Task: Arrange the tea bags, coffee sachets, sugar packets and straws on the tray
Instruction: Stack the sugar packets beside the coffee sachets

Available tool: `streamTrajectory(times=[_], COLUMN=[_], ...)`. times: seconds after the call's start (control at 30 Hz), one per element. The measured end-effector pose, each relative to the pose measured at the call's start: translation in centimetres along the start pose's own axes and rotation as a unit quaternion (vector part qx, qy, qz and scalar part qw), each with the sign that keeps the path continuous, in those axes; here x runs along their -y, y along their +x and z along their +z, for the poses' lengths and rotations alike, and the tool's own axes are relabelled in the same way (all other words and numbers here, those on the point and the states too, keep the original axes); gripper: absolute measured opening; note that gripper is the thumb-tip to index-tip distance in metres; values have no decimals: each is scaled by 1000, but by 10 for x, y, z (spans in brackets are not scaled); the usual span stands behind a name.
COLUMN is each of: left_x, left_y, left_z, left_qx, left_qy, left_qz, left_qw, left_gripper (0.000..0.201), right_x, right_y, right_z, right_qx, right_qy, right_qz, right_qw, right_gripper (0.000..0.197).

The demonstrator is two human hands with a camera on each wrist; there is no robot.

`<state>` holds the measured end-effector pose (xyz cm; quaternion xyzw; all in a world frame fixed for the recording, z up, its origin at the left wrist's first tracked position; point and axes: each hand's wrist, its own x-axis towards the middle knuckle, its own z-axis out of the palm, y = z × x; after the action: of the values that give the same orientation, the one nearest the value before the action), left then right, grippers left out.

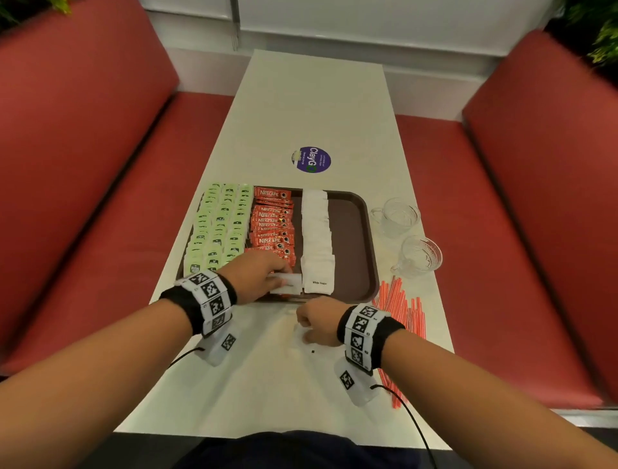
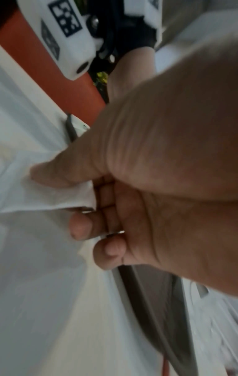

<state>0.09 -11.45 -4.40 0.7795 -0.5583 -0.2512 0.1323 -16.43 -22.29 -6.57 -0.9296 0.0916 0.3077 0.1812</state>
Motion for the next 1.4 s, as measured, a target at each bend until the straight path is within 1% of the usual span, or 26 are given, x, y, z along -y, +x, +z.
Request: streamTrajectory(times=[0.03, 0.1, 0.23, 0.3, 0.37, 0.53, 0.57, 0.63, 0.67, 0.7, 0.77, 0.8, 0.87, 0.93, 1.0, 1.07, 1.1, 1.17, 1.23, 1.3, 1.4], left_x=[-5, -15, -35, -41, -41, -38, -38, -41, -42, -44, -47, -48, -46, -43, -39, -39, -39, -40, -39, -38, -39], left_y=[8, 25, 50, 58, 63, 72, 72, 71, 69, 67, 61, 58, 55, 54, 54, 54, 54, 54, 56, 56, 53], left_z=[0, 5, 25, 37, 45, 47, 45, 39, 35, 31, 26, 24, 27, 31, 35, 41, 44, 49, 52, 53, 53], left_qx=[-13, -24, -20, -18, -22, -23, -24, -55, -73, -84, -78, -66, -40, -34, -30, -9, 0, 0, -18, -39, -72], left_qy=[-2, -8, -32, -23, -11, 11, 20, 26, 6, -30, -100, -114, -83, -41, -22, 10, 25, 44, 45, 43, 43], left_qz=[1, 0, -23, -37, -54, -73, -68, -41, -22, -6, 12, 20, 30, 11, -18, -33, -37, -52, -78, -117, -168], left_qw=[1000, 1000, 999, 999, 998, 997, 997, 997, 997, 996, 992, 991, 995, 999, 999, 999, 999, 998, 996, 991, 982], left_gripper=[23, 23, 10, 10, 14, 24, 24, 20, 17, 19, 28, 27, 21, 21, 23, 25, 26, 25, 26, 31, 51], right_x=[-6, -18, -42, -53, -60, -75, -76, -77, -78, -78, -78, -78, -76, -75, -76, -80, -81, -82, -82, -79, -74], right_y=[-4, -12, -27, -34, -41, -45, -44, -42, -40, -38, -35, -33, -30, -27, -24, -19, -17, -12, -10, -7, -1], right_z=[-2, -7, -14, -14, -12, -8, -7, -7, -7, -8, -10, -11, -14, -16, -16, -16, -16, -16, -16, -16, -16], right_qx=[-14, -49, -88, -102, -119, -198, -215, -246, -260, -272, -289, -295, -300, -292, -290, -282, -269, -227, -194, -178, -162], right_qy=[21, 55, 132, 193, 238, 326, 338, 349, 355, 365, 388, 397, 408, 402, 390, 397, 394, 348, 291, 264, 259], right_qz=[5, 24, 69, 91, 110, 125, 126, 127, 126, 125, 119, 115, 108, 111, 127, 152, 164, 183, 190, 182, 169], right_qw=[1000, 997, 985, 972, 958, 916, 907, 895, 889, 882, 867, 862, 856, 861, 865, 860, 864, 891, 917, 931, 937], right_gripper=[19, 23, 29, 20, 11, 13, 14, 14, 14, 14, 14, 15, 14, 13, 10, 16, 21, 30, 34, 34, 32])
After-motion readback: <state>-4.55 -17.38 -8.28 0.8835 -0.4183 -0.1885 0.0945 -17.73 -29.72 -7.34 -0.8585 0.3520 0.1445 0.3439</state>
